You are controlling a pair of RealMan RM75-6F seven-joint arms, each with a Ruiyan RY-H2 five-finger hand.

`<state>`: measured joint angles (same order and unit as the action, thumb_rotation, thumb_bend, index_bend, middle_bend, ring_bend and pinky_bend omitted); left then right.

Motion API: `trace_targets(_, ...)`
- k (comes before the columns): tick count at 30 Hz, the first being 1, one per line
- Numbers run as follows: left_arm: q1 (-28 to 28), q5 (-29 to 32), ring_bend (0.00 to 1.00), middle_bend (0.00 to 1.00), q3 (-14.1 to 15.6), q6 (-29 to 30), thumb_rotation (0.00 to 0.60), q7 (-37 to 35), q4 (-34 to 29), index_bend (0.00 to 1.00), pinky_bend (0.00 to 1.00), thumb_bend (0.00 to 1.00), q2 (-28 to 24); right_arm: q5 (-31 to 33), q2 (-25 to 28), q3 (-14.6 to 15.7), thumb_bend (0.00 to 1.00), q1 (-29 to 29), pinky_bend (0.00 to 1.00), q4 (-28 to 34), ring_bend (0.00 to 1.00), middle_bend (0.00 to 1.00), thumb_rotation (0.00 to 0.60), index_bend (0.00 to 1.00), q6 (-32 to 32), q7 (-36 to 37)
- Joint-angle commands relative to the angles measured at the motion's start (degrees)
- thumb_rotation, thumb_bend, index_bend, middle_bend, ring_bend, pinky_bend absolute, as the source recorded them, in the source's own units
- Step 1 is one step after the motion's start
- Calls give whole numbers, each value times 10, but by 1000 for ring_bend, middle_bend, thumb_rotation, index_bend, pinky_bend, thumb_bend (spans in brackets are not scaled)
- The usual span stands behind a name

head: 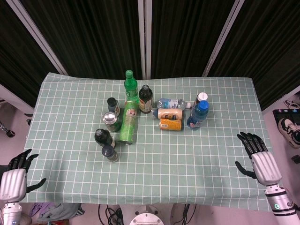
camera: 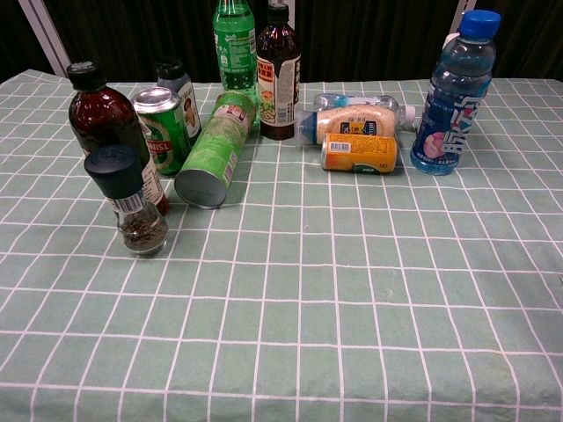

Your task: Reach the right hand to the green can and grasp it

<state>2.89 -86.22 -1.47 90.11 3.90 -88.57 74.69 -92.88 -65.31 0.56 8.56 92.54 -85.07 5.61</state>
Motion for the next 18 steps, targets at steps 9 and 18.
trace_targets(9,3,-4,113,110,5,7,600,1,-3,237,160,0,1,-26,-2,-2,238,24,60,2,0,39,600,0,27,-15)
trace_targets(18,17,-11,113,110,12,30,600,-3,-2,237,160,0,1,-56,-27,-46,223,171,61,37,0,40,600,0,207,-108)
